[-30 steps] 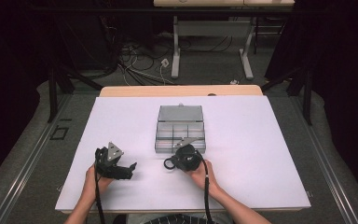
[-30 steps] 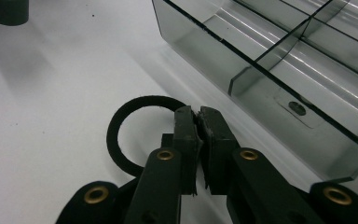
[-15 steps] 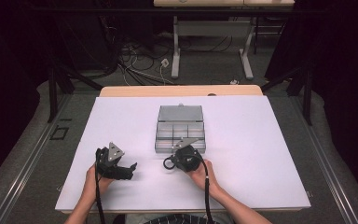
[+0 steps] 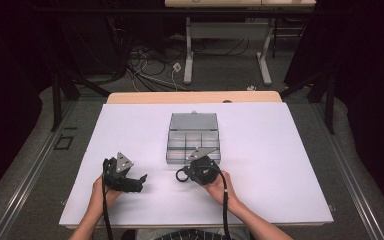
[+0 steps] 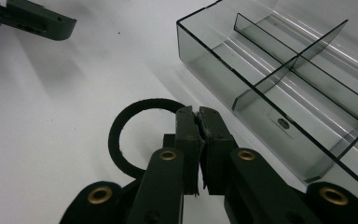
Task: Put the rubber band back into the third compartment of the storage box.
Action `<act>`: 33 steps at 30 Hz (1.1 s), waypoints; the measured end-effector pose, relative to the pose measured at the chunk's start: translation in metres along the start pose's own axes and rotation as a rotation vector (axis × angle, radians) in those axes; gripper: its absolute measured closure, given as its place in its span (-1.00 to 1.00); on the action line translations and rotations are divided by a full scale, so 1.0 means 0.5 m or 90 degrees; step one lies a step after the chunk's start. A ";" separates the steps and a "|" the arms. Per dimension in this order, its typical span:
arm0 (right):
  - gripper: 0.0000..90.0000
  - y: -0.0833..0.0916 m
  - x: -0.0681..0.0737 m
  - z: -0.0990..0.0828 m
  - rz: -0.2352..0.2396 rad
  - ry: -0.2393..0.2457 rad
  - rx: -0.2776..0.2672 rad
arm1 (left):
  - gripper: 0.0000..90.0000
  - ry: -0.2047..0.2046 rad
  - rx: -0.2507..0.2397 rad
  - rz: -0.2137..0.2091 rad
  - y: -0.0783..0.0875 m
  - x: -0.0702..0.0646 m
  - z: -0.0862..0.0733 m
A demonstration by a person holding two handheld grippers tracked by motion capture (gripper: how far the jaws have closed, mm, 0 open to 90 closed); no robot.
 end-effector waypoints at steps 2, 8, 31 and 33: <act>0.94 0.005 0.001 0.000 -0.001 -0.004 0.001 | -0.98 -0.002 -0.001 -0.002 0.000 -0.002 0.001; 0.94 0.024 -0.003 0.007 -0.003 0.007 -0.013 | -0.98 -0.004 -0.001 0.002 0.000 -0.001 0.001; 0.94 0.075 -0.033 0.017 -0.026 -0.006 -0.047 | -0.98 -0.012 0.005 0.003 -0.003 -0.003 0.001; 0.94 0.079 -0.038 0.017 -0.029 -0.006 -0.048 | -0.98 -0.012 0.004 0.002 -0.004 -0.004 0.001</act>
Point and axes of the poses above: each handheld gripper's, and its own axes: y roughly backward along the jaws, z roughly out of its top, x roughly to its left, the point moved 9 cm from there along -y, roughly forward along the jaws, and after that the axes turned 7 degrees about y, right-handed, at the moved point
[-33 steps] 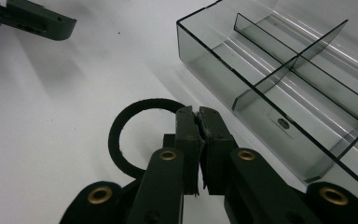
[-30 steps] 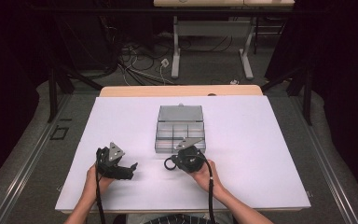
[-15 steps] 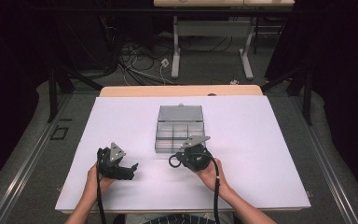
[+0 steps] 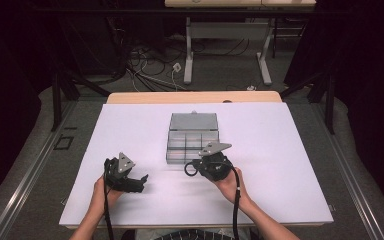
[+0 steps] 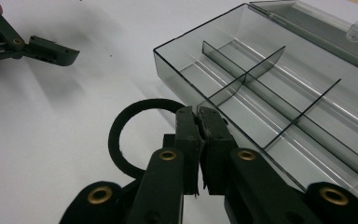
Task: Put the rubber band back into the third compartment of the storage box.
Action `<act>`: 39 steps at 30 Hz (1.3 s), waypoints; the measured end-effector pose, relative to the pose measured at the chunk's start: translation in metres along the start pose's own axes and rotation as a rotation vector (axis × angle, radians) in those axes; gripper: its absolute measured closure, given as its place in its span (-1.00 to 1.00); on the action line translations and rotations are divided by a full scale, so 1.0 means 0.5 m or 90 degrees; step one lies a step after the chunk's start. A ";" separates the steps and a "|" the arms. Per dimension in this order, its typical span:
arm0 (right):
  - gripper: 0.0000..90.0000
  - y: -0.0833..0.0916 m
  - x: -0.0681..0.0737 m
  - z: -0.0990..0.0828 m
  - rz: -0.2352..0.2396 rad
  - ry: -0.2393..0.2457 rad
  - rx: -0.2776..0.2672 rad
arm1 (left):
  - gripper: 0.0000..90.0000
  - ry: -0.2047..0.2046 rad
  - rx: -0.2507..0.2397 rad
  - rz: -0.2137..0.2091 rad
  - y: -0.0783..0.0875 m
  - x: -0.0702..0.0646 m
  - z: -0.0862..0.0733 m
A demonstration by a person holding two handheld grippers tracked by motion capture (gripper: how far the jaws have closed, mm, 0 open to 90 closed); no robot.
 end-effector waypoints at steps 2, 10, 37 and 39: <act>0.94 0.003 -0.004 0.000 -0.004 -0.002 -0.002 | -0.98 -0.001 0.000 0.001 0.000 -0.002 0.000; 0.94 0.018 -0.023 0.004 -0.018 -0.010 -0.011 | -0.98 0.001 0.002 0.001 0.000 -0.001 0.000; 0.94 0.046 -0.079 0.006 -0.060 -0.034 -0.032 | -0.98 -0.002 0.001 -0.002 0.000 -0.004 0.001; 0.94 0.048 -0.082 0.006 -0.062 -0.038 -0.033 | -0.98 -0.001 0.002 -0.002 0.000 -0.004 0.000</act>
Point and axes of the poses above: each handheld gripper's, and its own axes: y roughly backward along the jaws, z roughly out of its top, x roughly to its left, the point moved 9 cm from there along -y, roughly forward along the jaws, and after that the axes turned 7 degrees about y, right-handed, at the moved point
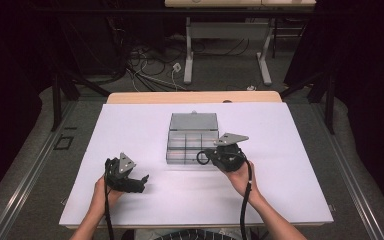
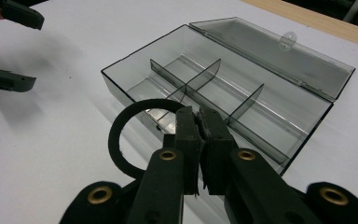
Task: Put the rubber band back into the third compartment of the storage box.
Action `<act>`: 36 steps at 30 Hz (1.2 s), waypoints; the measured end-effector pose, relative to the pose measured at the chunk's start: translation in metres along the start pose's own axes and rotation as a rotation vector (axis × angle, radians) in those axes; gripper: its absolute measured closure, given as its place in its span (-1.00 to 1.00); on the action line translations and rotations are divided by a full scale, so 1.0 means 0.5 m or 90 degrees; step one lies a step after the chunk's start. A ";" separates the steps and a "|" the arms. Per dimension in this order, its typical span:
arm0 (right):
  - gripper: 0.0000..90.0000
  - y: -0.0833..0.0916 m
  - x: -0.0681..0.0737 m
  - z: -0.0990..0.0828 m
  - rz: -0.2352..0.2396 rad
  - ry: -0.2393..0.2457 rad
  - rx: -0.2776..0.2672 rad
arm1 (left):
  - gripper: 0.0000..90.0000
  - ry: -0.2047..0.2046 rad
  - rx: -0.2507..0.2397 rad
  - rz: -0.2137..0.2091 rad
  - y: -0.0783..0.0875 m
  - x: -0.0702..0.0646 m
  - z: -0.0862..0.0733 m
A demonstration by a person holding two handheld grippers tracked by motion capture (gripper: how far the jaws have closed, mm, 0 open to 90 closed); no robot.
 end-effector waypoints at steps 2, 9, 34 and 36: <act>0.94 0.002 -0.003 0.000 -0.003 -0.005 0.000 | -0.98 -0.002 0.000 0.001 0.000 0.000 0.000; 0.94 0.003 -0.017 0.000 -0.014 -0.009 -0.008 | -0.98 -0.002 0.002 0.000 0.000 -0.001 0.000; 0.94 -0.002 -0.064 -0.010 -0.046 -0.034 -0.006 | -0.98 -0.005 0.004 -0.001 -0.002 -0.002 0.000; 0.94 -0.003 -0.066 -0.010 -0.046 -0.034 -0.007 | -0.98 -0.007 0.003 -0.002 -0.002 -0.003 0.000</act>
Point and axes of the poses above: each handheld gripper's, and its own axes: y roughly backward along the jaws, z roughly out of its top, x roughly to its left, the point moved 9 cm from there along -y, roughly forward along the jaws, and after that the axes turned 7 degrees about y, right-handed, at the moved point
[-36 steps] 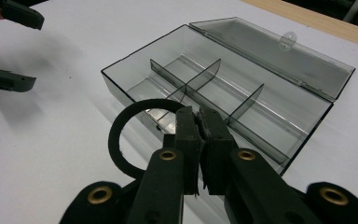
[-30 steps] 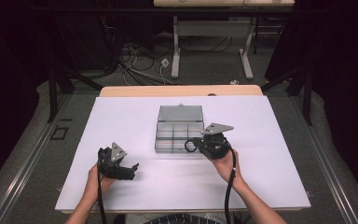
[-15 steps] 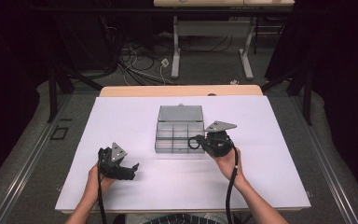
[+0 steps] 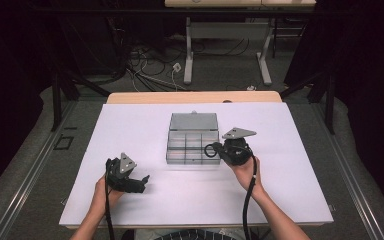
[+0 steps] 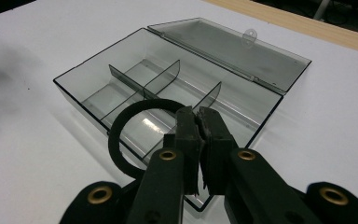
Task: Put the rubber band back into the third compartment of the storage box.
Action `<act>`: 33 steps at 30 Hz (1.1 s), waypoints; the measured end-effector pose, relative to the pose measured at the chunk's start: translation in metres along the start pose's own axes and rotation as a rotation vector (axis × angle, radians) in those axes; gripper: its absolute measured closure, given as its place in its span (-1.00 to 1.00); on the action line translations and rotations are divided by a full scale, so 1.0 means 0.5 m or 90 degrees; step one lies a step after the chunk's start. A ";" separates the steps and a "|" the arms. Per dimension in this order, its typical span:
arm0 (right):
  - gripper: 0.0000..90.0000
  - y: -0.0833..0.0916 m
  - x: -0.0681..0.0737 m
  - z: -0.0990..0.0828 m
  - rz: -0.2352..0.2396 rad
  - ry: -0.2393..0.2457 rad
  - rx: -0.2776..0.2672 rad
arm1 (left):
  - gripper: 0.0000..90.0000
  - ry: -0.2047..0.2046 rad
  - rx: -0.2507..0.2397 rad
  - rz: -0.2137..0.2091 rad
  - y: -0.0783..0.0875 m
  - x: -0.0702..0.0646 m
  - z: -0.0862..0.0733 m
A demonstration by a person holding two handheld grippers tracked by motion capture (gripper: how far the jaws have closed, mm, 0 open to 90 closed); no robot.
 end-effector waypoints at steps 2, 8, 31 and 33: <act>0.94 0.000 -0.001 0.000 0.000 -0.001 0.001 | -0.98 0.000 0.000 0.000 0.000 0.000 0.000; 0.94 -0.005 -0.006 0.002 -0.009 -0.006 -0.005 | -0.98 -0.001 0.000 0.000 -0.001 0.000 0.000; 0.94 -0.039 -0.035 0.010 -0.033 -0.010 0.001 | -0.98 0.001 0.000 0.004 0.002 -0.001 0.000; 0.94 -0.045 -0.038 0.011 -0.037 -0.012 0.007 | -0.98 0.002 -0.001 0.007 0.001 0.000 0.000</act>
Point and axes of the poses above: each handheld gripper's, and its own axes: y roughly backward along the jaws, z roughly out of its top, x roughly to its left, the point moved 9 cm from there along -y, roughly forward along the jaws, and after that the axes turned 7 degrees about y, right-handed, at the moved point
